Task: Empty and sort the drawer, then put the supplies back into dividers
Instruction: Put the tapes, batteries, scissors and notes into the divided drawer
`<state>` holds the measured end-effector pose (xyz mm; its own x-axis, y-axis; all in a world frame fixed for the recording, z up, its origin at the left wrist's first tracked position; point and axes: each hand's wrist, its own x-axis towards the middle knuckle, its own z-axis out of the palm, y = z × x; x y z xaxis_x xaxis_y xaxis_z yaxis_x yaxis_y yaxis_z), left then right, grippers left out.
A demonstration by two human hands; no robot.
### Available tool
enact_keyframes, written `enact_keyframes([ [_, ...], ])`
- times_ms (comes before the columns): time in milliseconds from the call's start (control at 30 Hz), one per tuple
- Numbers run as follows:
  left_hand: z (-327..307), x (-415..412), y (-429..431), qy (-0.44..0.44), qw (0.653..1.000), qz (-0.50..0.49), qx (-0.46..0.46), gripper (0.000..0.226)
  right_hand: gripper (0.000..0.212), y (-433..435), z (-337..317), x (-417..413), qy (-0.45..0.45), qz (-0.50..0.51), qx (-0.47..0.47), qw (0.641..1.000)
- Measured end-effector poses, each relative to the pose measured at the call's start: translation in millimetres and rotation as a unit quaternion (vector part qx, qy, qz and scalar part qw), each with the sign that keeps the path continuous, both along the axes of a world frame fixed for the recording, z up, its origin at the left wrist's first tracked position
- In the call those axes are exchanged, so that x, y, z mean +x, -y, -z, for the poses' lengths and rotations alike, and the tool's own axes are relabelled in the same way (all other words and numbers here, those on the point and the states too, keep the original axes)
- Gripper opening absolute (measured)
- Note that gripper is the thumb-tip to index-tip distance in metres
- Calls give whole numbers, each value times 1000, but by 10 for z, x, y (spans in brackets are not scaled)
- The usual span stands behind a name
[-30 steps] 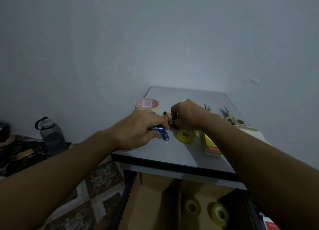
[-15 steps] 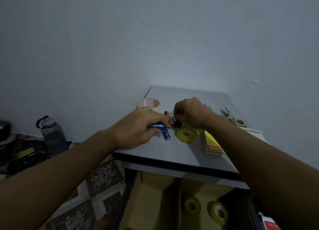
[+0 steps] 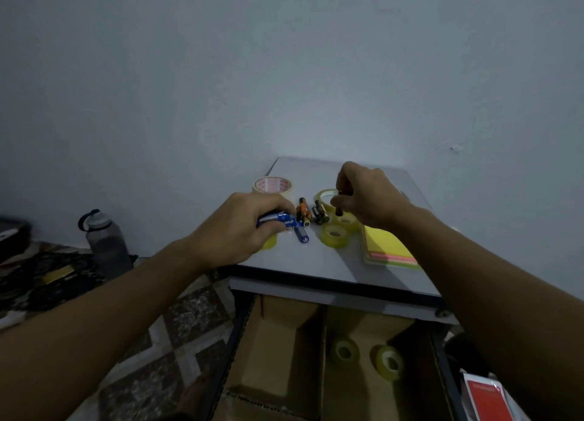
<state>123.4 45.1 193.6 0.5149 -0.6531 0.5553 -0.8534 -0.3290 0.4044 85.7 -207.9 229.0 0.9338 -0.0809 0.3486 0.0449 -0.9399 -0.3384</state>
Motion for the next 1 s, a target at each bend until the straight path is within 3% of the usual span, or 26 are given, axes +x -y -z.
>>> enact_keyframes([
  [233,210,-669,-277,-142,983,-82,-83,24,22,-201,93,-666,15,2,53,998],
  [400,532,-1163,-346,-247,959,-105,-90,20,20,-420,350,-1150,4,-12,105,994],
  [533,800,-1518,-423,-281,947,-123,-92,16,18,-562,529,-1447,4,-14,157,987],
  [800,1286,-2033,-459,-392,900,-192,-18,13,13,-803,807,-1841,-43,-28,217,975],
  [900,1418,-2112,-390,-413,885,-209,52,6,11,-849,863,-1912,-57,-26,220,973],
  [1000,1510,-2014,-248,-470,845,-245,74,5,11,-885,883,-1952,-72,-23,216,973],
])
